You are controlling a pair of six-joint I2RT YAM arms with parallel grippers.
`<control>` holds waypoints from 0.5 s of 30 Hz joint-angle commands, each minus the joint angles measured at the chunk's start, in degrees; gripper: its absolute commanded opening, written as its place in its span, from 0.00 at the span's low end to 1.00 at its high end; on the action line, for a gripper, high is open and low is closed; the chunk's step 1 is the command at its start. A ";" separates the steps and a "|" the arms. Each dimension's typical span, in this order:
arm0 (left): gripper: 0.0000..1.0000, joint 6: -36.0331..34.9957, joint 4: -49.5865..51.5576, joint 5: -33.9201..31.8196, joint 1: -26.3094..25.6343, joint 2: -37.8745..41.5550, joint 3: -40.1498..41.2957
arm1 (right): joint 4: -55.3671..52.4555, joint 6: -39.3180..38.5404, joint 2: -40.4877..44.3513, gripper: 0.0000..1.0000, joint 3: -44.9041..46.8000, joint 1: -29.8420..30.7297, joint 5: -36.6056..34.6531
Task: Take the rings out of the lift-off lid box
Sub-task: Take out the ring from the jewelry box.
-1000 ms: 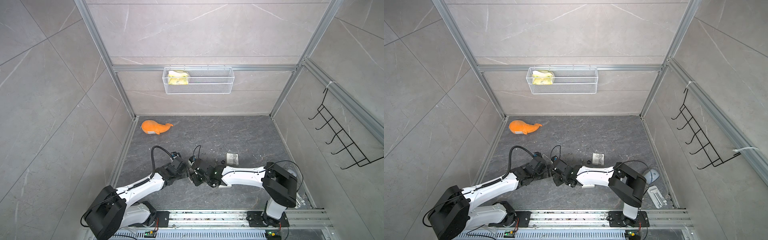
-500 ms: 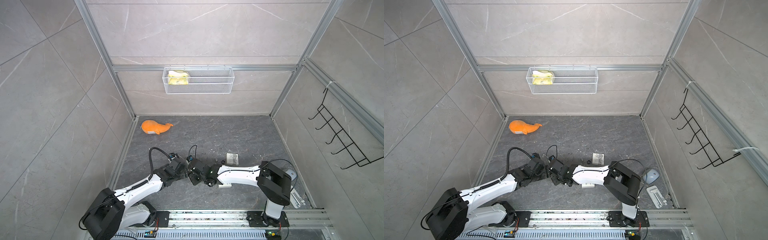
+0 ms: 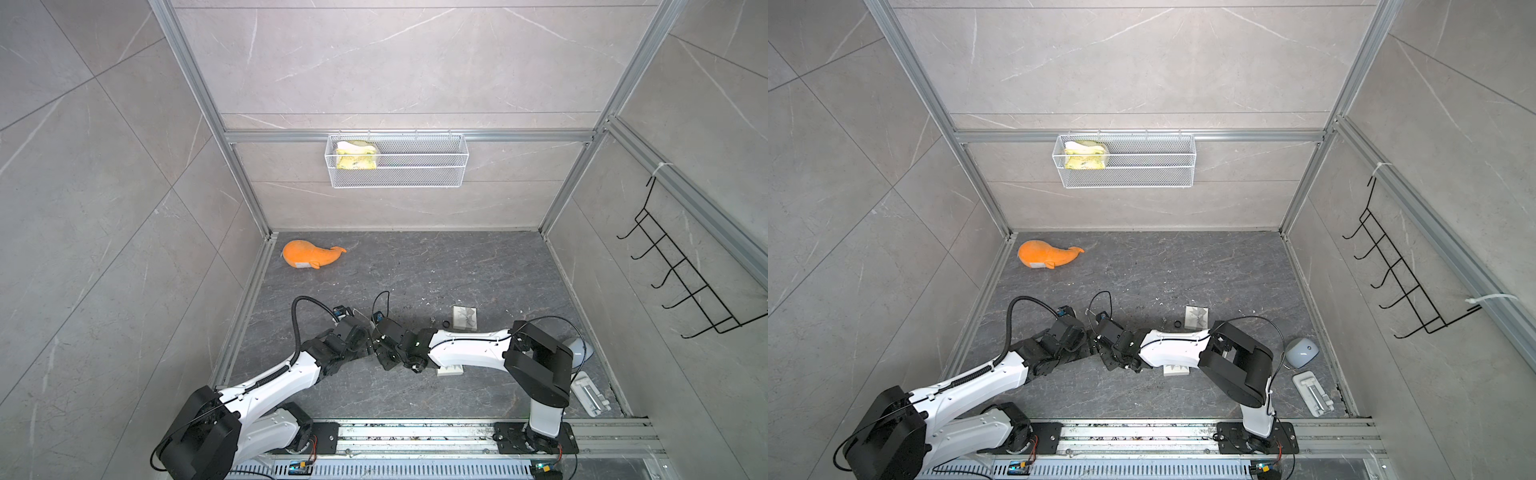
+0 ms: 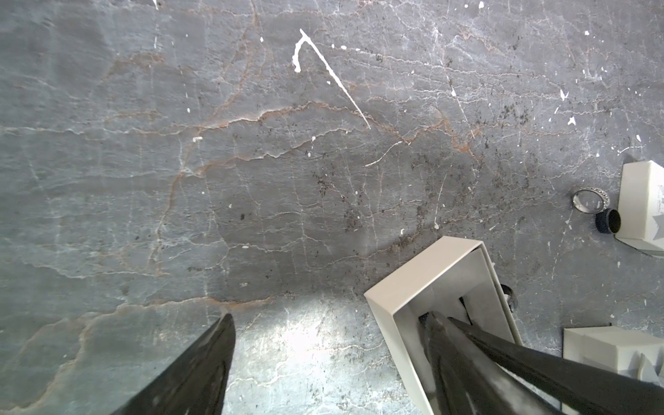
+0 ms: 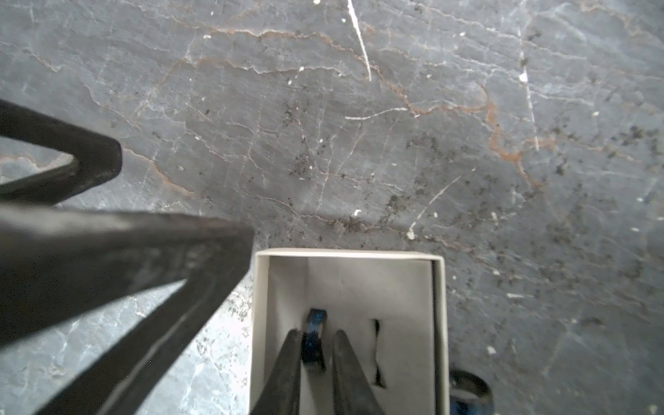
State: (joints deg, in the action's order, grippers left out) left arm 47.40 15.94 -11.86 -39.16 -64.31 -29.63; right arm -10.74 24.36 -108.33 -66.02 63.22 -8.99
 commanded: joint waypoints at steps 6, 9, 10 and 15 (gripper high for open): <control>0.84 0.99 -0.88 1.81 0.30 -0.54 0.10 | -1.21 -0.25 1.11 0.10 -0.58 0.40 0.79; 0.84 0.95 -1.59 2.85 0.30 -1.23 -0.17 | -0.51 0.14 3.04 0.04 0.12 0.25 1.96; 0.84 1.03 -1.77 3.19 0.28 -1.49 -0.26 | -0.28 0.24 3.61 0.03 0.35 0.24 2.30; 0.84 1.09 -3.01 4.70 0.30 -2.38 -0.21 | 0.31 0.60 5.44 0.02 1.25 0.06 3.79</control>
State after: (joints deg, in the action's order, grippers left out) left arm 47.81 14.70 -8.82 -39.16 -66.35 -29.63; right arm -10.57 24.43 -105.21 -65.89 63.26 -6.59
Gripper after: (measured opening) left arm 0.837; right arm 0.040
